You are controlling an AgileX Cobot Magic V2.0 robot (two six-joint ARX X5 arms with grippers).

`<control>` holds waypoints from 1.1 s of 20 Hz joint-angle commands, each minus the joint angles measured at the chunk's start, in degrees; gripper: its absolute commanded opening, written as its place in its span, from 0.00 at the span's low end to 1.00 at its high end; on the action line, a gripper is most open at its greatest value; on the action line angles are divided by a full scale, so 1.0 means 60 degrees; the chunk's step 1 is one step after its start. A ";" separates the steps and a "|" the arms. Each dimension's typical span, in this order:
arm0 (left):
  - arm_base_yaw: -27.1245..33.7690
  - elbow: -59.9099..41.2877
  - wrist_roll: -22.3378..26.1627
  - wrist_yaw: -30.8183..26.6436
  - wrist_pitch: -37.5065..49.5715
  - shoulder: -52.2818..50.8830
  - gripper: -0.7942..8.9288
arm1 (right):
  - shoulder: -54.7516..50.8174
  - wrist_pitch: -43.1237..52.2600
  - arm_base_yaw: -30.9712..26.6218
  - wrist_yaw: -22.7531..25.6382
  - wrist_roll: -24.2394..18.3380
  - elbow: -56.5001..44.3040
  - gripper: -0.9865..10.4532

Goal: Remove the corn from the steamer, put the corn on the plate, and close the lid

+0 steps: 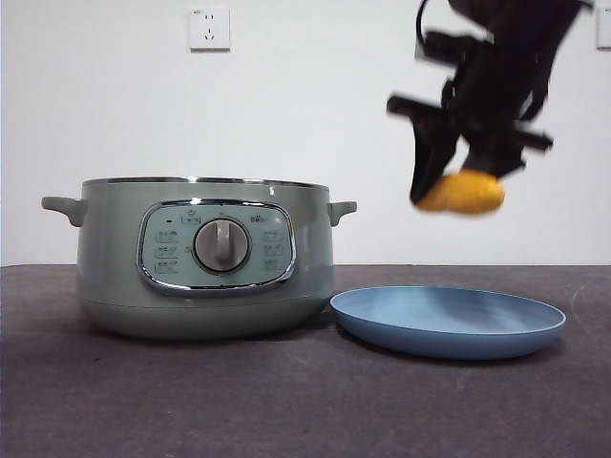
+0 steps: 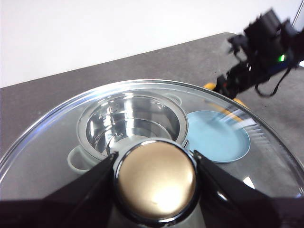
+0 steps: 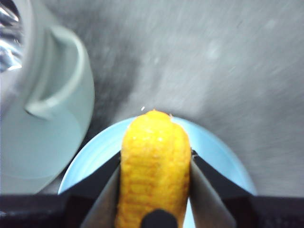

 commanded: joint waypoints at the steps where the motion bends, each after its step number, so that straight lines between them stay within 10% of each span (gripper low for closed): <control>1: -0.0022 0.0069 -0.0102 0.0040 0.0423 -0.0102 0.07 | 0.0098 0.1479 0.0004 -0.0051 0.0579 -0.1147 0.08; 18: -0.0022 0.0069 -0.0135 0.0033 0.0368 -0.0098 0.07 | 0.1891 0.3027 -0.0044 -0.0058 0.0896 -0.1963 0.10; 22: -0.0022 0.0069 -0.0131 0.0036 0.0419 0.0182 0.07 | 0.1803 0.2911 -0.0044 -0.0087 0.0900 -0.1963 0.58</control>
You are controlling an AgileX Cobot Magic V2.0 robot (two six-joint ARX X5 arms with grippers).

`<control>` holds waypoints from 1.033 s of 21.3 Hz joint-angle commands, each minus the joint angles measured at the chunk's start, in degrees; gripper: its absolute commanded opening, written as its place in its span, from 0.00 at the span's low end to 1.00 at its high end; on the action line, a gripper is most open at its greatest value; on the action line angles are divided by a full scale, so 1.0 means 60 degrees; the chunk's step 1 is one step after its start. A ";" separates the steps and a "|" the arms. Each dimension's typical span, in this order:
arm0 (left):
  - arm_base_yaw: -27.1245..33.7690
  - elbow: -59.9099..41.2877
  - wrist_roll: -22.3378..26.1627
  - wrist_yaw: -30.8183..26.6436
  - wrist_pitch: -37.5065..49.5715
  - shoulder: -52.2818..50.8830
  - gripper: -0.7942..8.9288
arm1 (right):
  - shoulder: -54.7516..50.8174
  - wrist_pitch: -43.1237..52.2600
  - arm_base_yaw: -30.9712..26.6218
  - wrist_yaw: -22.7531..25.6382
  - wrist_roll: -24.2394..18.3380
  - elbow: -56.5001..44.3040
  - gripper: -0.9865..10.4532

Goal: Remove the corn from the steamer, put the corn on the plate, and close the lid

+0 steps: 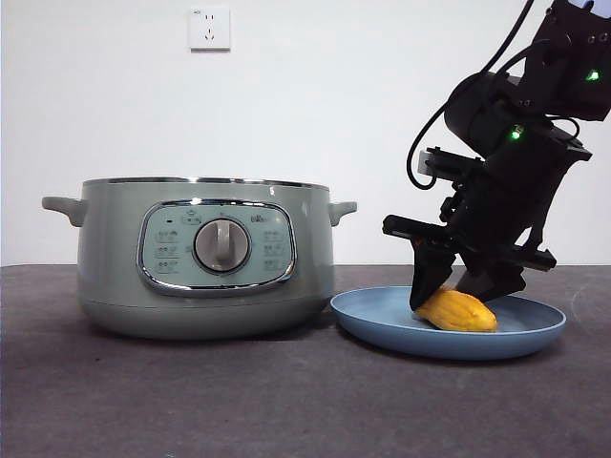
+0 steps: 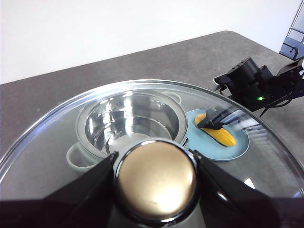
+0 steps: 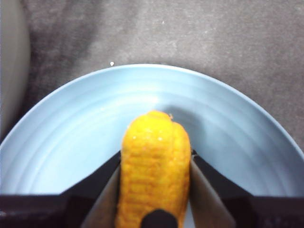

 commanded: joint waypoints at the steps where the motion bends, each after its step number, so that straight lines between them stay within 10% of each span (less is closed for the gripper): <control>1: -0.0022 0.0069 -0.0058 0.0033 0.0568 0.0153 0.07 | -0.0055 -0.0259 0.0007 -0.0018 0.0069 -0.0087 0.63; 22: -0.0051 0.0069 0.0481 0.0590 0.5712 0.5847 0.07 | -0.9890 -0.4401 0.0025 -0.0018 -0.0109 -0.0087 0.64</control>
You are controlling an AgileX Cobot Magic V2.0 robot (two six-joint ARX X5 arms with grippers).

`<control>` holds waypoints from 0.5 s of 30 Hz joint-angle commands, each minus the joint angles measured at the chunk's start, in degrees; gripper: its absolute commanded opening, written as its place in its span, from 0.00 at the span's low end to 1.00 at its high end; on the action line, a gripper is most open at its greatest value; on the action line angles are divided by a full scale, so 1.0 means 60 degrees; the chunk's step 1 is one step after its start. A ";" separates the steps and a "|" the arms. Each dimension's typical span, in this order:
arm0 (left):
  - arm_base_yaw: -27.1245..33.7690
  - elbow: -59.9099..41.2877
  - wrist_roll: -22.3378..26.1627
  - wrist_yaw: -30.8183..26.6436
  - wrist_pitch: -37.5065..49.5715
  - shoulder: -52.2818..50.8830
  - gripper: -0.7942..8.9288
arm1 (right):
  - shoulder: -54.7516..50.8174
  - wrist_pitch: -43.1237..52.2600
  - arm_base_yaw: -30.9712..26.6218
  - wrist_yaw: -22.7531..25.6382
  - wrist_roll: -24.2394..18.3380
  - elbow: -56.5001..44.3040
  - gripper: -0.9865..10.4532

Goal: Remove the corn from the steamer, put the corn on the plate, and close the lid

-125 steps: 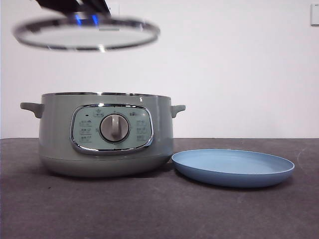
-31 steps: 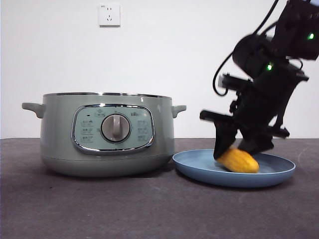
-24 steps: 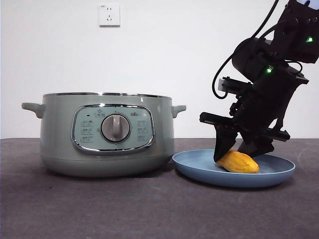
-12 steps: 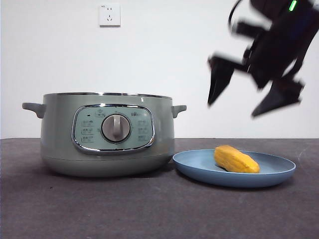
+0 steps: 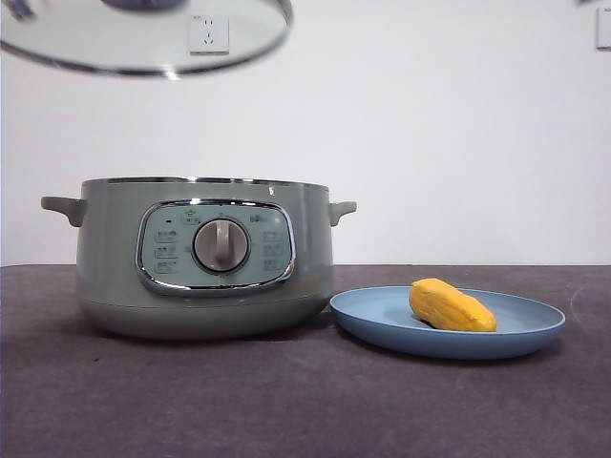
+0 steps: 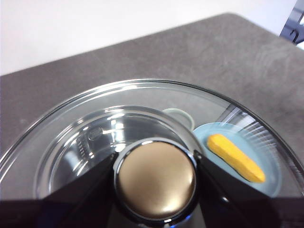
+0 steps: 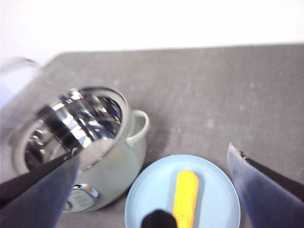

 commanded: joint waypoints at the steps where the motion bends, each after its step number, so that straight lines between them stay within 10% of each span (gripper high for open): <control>1: -0.0018 0.0069 0.0215 0.0025 0.1140 0.0506 0.07 | -0.0670 -0.0350 0.0022 -0.0007 -0.0073 -0.0051 0.64; 15: -0.0007 0.0069 0.0466 -0.0036 0.2830 0.2874 0.07 | -0.1902 -0.1745 0.0022 -0.0007 -0.0073 -0.0051 0.64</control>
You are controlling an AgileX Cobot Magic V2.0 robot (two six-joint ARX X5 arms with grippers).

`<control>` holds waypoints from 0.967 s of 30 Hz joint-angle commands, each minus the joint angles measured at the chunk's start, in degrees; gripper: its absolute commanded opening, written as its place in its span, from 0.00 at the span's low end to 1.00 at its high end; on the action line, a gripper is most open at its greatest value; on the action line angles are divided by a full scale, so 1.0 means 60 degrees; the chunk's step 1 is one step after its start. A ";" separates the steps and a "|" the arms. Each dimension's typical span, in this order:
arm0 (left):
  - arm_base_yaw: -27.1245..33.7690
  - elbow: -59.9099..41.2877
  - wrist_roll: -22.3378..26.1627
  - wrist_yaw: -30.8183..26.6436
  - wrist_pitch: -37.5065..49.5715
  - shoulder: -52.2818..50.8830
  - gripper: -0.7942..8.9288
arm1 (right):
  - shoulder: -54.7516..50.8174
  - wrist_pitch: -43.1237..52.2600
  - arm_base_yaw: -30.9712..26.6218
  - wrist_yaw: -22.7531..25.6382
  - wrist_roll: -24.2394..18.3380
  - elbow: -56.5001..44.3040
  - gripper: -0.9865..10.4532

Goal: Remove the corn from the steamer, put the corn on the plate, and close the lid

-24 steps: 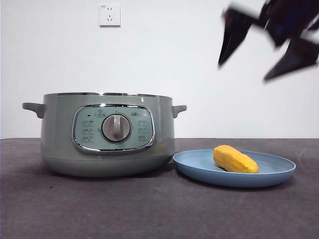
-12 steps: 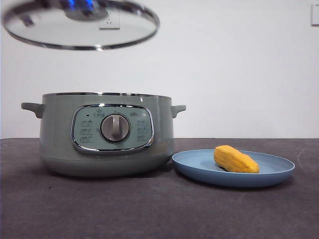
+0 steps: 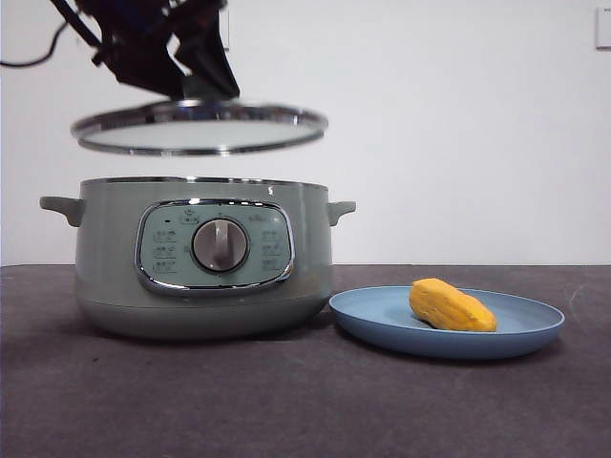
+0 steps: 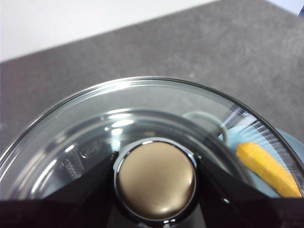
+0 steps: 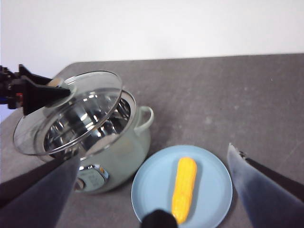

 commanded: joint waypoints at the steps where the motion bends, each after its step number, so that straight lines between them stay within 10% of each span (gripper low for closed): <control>1: -0.0007 0.0069 0.0382 -0.0004 0.0521 0.0164 0.07 | -0.0007 -0.0128 0.0022 -0.0011 -0.0073 -0.0051 0.64; 29: 0.0011 0.0069 0.0783 -0.0492 0.0495 0.1005 0.07 | -0.0007 -0.0401 0.0025 -0.0262 -0.0073 -0.0051 0.63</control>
